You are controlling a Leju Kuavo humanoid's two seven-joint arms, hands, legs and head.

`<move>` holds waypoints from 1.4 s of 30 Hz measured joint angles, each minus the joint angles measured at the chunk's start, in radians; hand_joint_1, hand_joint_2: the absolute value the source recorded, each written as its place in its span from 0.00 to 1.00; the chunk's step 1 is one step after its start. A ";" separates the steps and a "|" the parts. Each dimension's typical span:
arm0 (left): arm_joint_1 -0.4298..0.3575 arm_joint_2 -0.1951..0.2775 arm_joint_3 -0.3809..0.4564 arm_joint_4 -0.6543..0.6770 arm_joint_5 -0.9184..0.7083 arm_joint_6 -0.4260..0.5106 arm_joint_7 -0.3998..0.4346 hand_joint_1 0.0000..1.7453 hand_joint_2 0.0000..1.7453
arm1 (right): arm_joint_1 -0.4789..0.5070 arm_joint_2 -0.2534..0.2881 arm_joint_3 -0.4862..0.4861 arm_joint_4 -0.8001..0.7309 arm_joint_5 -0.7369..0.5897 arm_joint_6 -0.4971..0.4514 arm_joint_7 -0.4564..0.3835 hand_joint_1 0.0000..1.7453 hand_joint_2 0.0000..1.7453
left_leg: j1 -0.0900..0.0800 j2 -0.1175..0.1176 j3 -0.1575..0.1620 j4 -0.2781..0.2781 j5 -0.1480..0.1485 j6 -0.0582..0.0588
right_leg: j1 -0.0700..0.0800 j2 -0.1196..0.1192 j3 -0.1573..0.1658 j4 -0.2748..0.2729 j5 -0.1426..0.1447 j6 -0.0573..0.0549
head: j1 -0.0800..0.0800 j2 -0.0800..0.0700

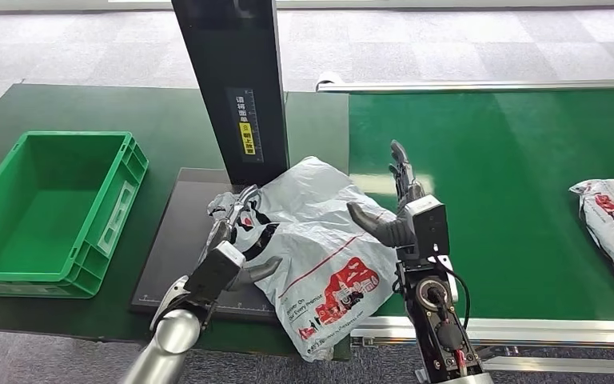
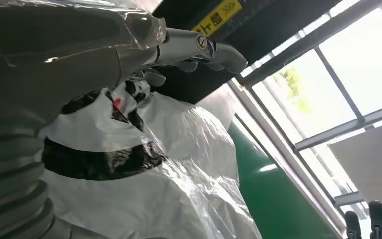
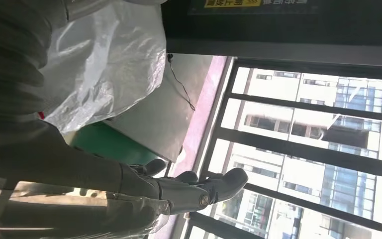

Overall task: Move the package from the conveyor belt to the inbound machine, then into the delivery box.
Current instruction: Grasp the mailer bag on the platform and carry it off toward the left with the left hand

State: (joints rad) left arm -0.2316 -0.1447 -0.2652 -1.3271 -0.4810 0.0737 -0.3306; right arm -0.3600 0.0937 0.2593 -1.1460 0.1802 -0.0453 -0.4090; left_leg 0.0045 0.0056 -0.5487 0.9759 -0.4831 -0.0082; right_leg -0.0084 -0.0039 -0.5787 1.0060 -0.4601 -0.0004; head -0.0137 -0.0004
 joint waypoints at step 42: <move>-0.444 -0.156 -0.284 0.754 -0.702 -0.001 0.363 1.00 1.00 | 0.155 0.094 -0.132 -0.085 0.051 0.141 0.048 0.00 1.00 | 0.000 -0.001 0.010 0.000 0.000 0.001 | -0.001 -0.001 0.012 -0.001 0.000 0.000 | 0.000 0.000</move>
State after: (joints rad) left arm -0.6753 -0.3004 -0.5491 -0.5734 -1.1832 0.0725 0.0323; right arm -0.2054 0.1873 0.1270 -1.2307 0.2308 0.0955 -0.3609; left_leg 0.0041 0.0044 -0.5385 0.9755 -0.4834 -0.0073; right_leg -0.0090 -0.0049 -0.5667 1.0054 -0.4600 0.0001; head -0.0138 -0.0004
